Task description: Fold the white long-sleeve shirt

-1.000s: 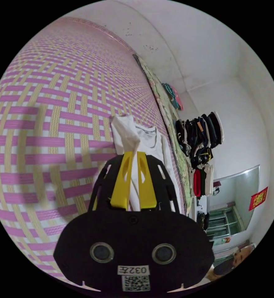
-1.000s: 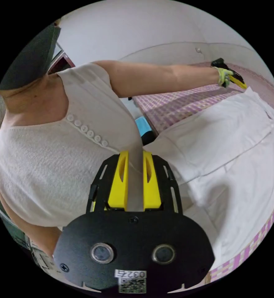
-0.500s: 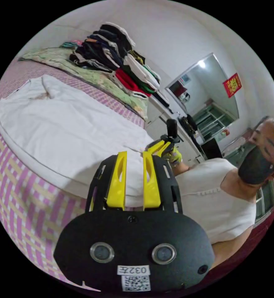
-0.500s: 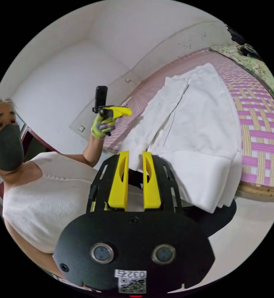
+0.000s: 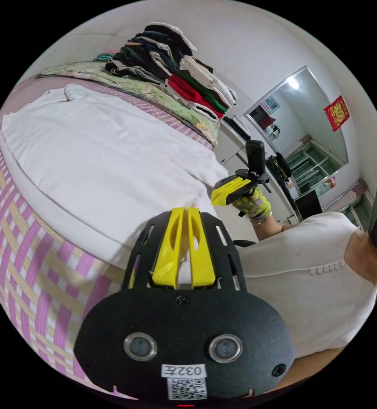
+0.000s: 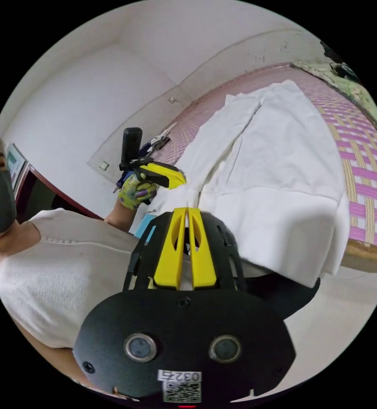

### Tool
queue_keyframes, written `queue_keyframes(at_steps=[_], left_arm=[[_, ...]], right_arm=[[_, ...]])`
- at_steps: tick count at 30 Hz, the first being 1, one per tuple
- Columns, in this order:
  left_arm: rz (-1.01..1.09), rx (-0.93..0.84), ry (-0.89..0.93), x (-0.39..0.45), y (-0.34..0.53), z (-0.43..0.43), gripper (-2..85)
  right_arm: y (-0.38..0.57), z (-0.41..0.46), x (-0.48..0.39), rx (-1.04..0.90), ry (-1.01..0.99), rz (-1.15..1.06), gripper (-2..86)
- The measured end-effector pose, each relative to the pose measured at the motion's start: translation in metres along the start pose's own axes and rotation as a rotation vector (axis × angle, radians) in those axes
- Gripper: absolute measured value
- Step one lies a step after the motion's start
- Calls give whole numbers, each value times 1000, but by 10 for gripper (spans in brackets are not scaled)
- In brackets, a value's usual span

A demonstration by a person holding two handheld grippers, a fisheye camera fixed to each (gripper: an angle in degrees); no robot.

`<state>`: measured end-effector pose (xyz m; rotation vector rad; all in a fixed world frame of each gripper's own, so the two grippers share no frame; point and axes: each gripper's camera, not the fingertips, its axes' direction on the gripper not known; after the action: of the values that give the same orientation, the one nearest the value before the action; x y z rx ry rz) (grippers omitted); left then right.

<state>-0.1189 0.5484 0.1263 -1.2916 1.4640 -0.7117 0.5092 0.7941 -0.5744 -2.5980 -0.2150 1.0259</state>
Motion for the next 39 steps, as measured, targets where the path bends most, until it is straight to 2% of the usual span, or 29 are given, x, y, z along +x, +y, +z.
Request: queue_keyframes(at_steps=[4, 8, 12, 15, 17, 21, 28, 32, 35, 39], left_arm=[[43, 125, 155, 4, 43, -42, 24], [-129, 96, 209, -22, 99, -41, 63], [-340, 137, 394, -60, 144, -13, 112], [-491, 261, 494, -88, 166, 3, 139], [-516, 302, 484, -93, 163, 6, 147], [-500, 319, 414, -93, 149, 0, 154], [-499, 379, 487, -115, 135, -13, 129], [-500, 375, 456, -119, 132, -21, 38], [-452, 392, 442, -118, 140, -39, 12], [-368, 344, 333, -103, 166, -79, 6]], right_arm=[[18, -100, -10, 230, 20, -30, 45], [55, -190, 27, 369, 168, 145, 82], [75, -221, 86, 381, -12, 280, 107], [76, -223, 128, 342, -140, 344, 119], [71, -222, 152, 319, -261, 362, 128], [58, -224, 169, 261, -340, 349, 132], [44, -254, 183, 201, -429, 317, 106], [41, -274, 177, 183, -308, 319, 54], [43, -285, 153, 178, -252, 244, 49], [56, -281, 111, 121, -320, 143, 49]])
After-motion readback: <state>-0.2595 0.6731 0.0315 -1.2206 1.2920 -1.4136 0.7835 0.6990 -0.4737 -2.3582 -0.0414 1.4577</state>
